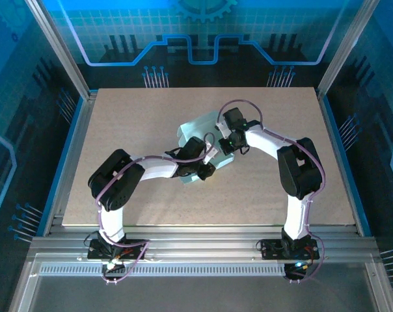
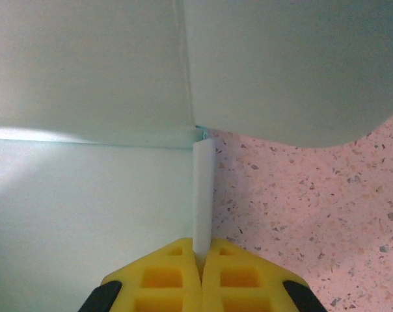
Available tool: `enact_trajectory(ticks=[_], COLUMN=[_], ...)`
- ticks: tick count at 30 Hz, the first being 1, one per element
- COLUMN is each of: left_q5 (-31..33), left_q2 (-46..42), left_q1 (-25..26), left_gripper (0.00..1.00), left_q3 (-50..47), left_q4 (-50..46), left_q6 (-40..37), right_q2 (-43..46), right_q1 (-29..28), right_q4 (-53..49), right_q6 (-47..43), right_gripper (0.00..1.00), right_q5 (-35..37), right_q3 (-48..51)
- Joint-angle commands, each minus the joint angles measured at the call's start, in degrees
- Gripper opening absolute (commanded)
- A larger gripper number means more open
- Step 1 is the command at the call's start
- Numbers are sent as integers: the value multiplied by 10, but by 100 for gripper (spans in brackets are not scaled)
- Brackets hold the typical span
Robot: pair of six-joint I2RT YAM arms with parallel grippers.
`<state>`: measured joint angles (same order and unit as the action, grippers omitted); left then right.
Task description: Fold the paper box
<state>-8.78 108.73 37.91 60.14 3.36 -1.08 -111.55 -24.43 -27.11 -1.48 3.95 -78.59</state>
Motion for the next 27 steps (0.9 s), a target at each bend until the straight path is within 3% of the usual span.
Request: enact_trajectory(ticks=[1,15,22,27], left_q5=[37,22,6,10], left_q2=[19,40,37,22], left_q1=[-24,-28,-31,-31], left_gripper=[14,24,27,40], left_q3=[22,51,42,33], left_q4=[8,-18,0,7], left_q6=[47,91,106,101], right_q2=[16,7,-21,-32], right_q1=[-12,-23,-46,-56], right_q4=[-52,-61,-77,-100], right_q6=[-11,-9,-30,19], right_gripper=[0,0,0,0], right_q5=[-13,8,104,125], right_q3=[15,14,3,-14])
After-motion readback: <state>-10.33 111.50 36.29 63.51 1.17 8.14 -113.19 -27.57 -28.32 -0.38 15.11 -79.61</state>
